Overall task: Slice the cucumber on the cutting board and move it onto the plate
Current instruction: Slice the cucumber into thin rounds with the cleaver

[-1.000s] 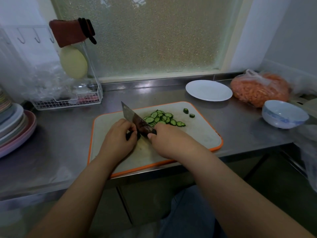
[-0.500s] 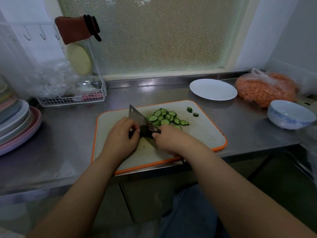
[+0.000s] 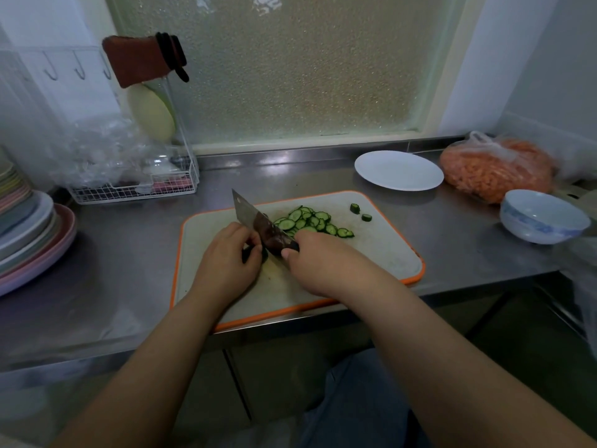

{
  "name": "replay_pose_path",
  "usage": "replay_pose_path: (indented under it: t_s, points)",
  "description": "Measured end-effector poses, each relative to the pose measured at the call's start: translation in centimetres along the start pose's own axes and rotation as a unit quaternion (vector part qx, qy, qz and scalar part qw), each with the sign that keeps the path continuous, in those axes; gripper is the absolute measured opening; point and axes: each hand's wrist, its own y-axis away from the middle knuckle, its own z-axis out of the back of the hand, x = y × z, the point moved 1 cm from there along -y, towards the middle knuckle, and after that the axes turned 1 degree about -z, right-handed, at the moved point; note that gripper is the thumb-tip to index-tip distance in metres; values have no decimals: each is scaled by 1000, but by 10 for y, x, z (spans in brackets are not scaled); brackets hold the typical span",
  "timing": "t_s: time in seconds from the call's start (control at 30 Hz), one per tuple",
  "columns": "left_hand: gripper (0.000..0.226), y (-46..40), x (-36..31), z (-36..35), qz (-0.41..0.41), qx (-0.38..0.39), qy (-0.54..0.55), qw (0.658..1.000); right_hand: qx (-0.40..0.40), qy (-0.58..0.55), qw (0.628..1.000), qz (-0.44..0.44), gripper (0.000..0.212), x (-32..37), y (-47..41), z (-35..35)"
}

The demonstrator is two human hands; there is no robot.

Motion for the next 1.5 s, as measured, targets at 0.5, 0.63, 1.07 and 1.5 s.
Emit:
replay_pose_path:
  t_s: [0.5,0.63,1.07,1.5]
  points:
    - [3,2,-2,3,-1,-4,-10,1000,42,-28,998,-48,34,-3,-18,-19]
    - [12,6,-1,5,14,-6,-12,1000,54,-55,995,-59,34,-11,-19,-9]
    - [4,2,-1,2,2,8,-11,1000,11,-15,1000,-13,33,-2,-1,-4]
    - [5,2,0,1,-5,9,-14,1000,29,-20,999,-19,33,4,-5,-9]
